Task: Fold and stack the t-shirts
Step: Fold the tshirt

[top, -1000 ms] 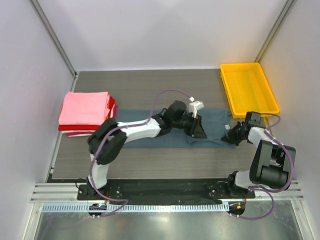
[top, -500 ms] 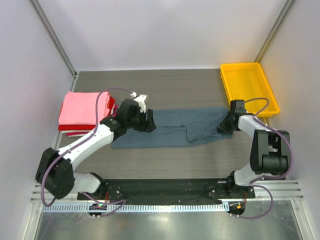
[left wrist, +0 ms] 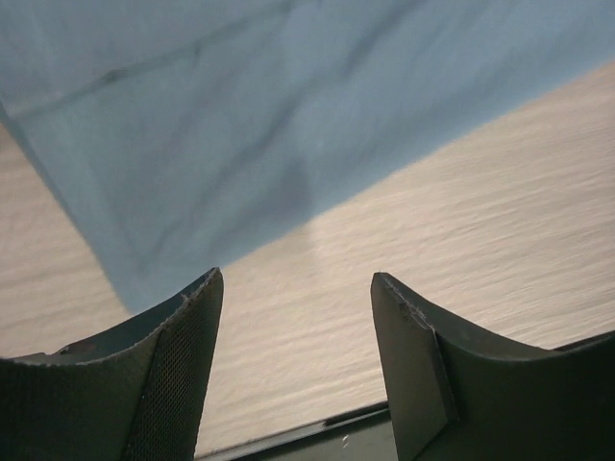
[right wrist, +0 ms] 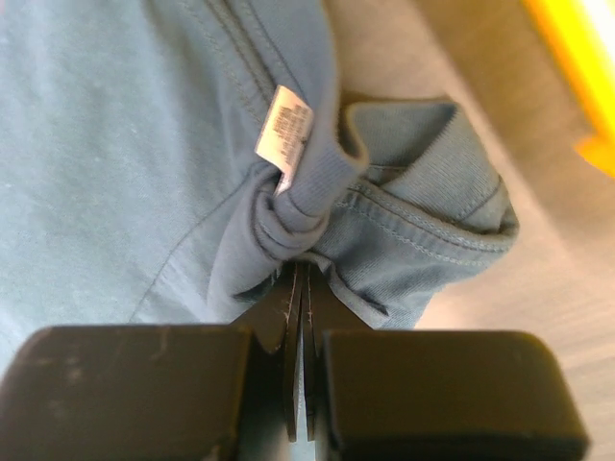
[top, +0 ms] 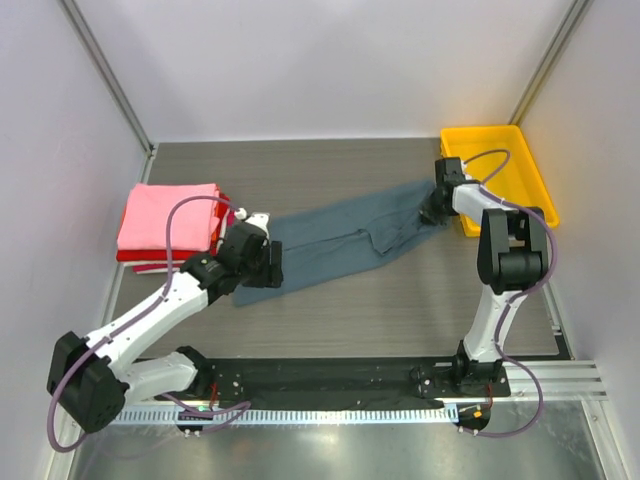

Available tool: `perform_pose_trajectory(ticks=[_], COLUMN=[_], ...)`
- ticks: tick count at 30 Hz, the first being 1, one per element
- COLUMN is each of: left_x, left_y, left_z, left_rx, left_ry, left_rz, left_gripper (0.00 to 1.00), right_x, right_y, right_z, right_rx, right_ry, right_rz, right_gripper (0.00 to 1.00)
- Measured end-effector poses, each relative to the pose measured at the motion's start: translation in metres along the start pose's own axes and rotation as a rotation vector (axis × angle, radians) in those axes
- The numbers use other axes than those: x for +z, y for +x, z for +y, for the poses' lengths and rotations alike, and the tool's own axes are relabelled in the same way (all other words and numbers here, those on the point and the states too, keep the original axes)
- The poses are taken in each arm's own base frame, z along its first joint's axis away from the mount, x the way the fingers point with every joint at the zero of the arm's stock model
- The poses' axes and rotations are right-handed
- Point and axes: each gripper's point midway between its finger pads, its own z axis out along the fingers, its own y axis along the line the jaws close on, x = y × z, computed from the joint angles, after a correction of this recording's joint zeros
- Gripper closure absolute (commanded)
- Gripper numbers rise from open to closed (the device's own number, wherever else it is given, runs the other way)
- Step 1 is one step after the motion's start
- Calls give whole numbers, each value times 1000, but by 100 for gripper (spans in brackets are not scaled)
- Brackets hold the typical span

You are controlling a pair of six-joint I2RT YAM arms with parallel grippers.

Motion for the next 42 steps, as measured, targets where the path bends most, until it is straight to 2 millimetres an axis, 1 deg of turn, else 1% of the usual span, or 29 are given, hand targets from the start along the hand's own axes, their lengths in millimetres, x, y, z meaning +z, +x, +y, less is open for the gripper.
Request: perform_pose_trajectory(ticks=[1,7,10,13,19,27,30,31,33,35,36,40,42], left_x=[2,22,30,36,48,65,69,70,73,76,78,80,80], left_y=[7,65,76,74,68,77,77,76,74,71,70,69,71], left_z=[0,-9,-4,2,11,22,26,26,27,28,28,26,22], left_rx=[15,201,241,259,307,364,379,381,383,381,380,386,386], left_ry=[-13,-77,-113,-163,-236,-300,-324,-327,-338,-347,-350,-352,-335], left_rz=[24,232,274,280,278,321,327,326,331,334,337,353,361], left_gripper=[38,42,45,46,51,60,71,78,84,97,100,100,100], right_x=[4,27,38,43,44,43,44,43,43,43,43,43,43], right_y=[-4,-35,-51,-59,-58,-57,-57,-57,-57,-57,-57,-57,-57], right_z=[6,40,58,66,69,69,69,69,69,69,69,69,69], right_rx=[-3,-4,-2,2,5,12,14,14,15,14,15,15,15], right_ry=[-4,-27,-53,-70,-88,-106,-110,-112,-113,-114,-114,-115,-115], right_rz=[-2,-14,-27,-30,-8,9,14,15,16,17,17,18,18], right_gripper=[95,95,95,95,95,95,95,95,95,95,95,95,95])
